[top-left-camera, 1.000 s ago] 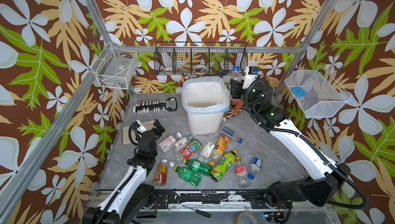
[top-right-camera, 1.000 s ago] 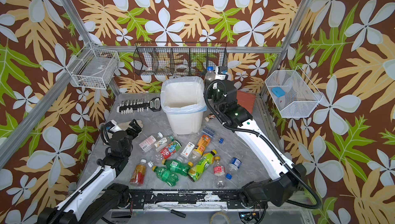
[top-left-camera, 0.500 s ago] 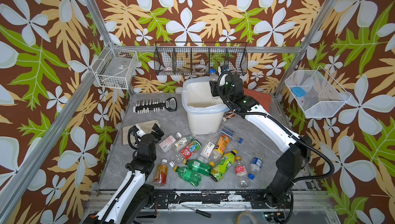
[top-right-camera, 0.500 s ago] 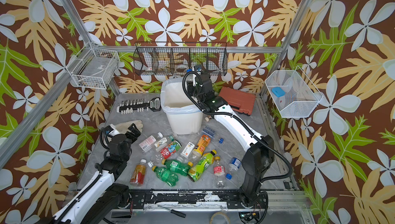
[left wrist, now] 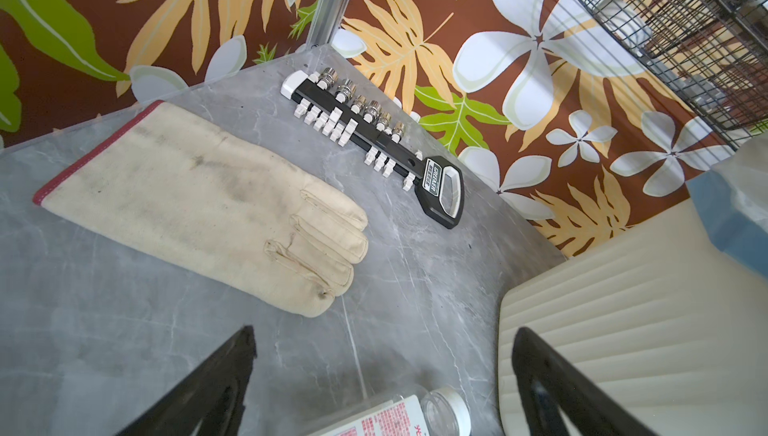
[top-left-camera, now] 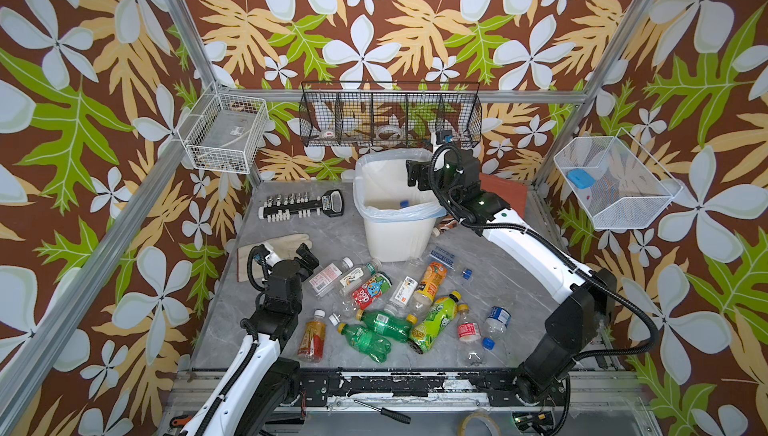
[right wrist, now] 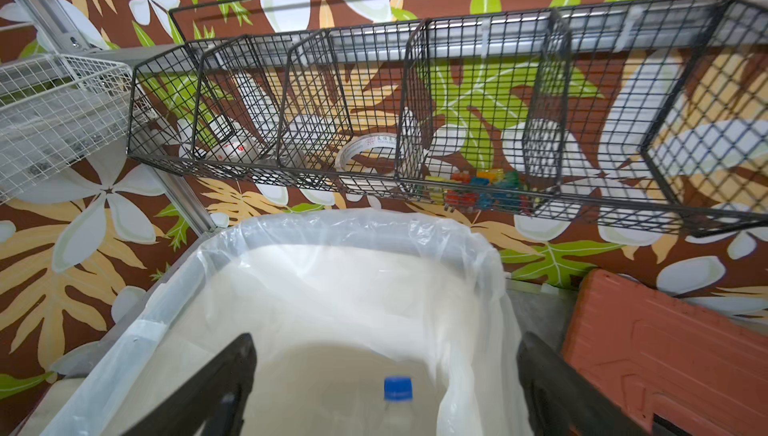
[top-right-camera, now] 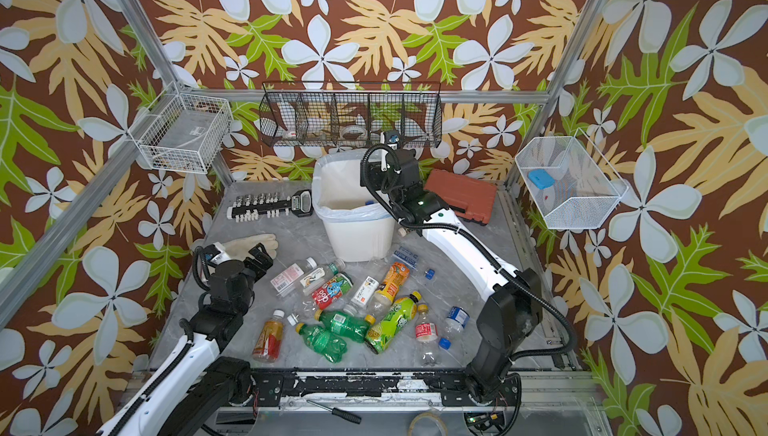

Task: Throw the plastic bottles in the bin
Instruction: 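Lift the bottle with the right gripper and release it into the bin, then grasp the clear white-capped bottle with the left gripper while the right gripper hovers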

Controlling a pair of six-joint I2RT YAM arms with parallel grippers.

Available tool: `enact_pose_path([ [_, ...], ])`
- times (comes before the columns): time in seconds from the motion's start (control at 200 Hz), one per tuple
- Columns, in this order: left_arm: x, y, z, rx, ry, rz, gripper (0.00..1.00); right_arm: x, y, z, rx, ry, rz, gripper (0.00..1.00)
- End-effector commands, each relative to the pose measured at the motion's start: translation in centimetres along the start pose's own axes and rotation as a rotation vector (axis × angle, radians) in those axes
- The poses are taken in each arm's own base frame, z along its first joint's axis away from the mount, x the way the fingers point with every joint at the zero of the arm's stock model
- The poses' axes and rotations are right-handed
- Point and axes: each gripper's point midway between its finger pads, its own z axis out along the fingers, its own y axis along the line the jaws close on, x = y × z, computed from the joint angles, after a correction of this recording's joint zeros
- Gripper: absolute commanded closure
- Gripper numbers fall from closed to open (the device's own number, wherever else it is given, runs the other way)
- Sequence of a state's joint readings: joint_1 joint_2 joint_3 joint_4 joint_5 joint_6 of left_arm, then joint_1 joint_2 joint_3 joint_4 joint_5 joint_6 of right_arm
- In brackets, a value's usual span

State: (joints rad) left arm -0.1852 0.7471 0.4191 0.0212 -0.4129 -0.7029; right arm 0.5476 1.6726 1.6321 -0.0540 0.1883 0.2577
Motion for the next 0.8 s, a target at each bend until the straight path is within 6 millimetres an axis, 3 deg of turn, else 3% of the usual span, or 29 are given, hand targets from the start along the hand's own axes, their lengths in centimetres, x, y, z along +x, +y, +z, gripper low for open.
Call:
enact_pose_path([
  [0.0, 0.4, -0.7, 0.0, 0.015, 0.049, 0.062, 0.03, -2.2, -0.5, -2.0, -0.021, -0.086, 0.049, 0.01],
  [0.22, 3.0, -2.1, 1.1, 0.006, 0.275, 0.244, 0.13, -0.2, -4.5, -6.0, -0.023, -0.103, 0.191, 0.01],
  [0.345, 5.5, -1.4, 1.6, -0.041, 0.411, 0.330, 0.16, 1.2, -6.1, -7.3, 0.023, -0.097, 0.207, 0.01],
  [0.515, 8.3, -0.7, 1.6, -0.074, 0.510, 0.421, 0.18, 2.6, -6.6, -7.7, 0.040, -0.074, 0.215, 0.00],
  [0.796, 10.5, -0.3, 1.8, -0.104, 0.568, 0.488, 0.18, 3.0, -7.2, -8.3, 0.056, -0.085, 0.221, 0.00],
])
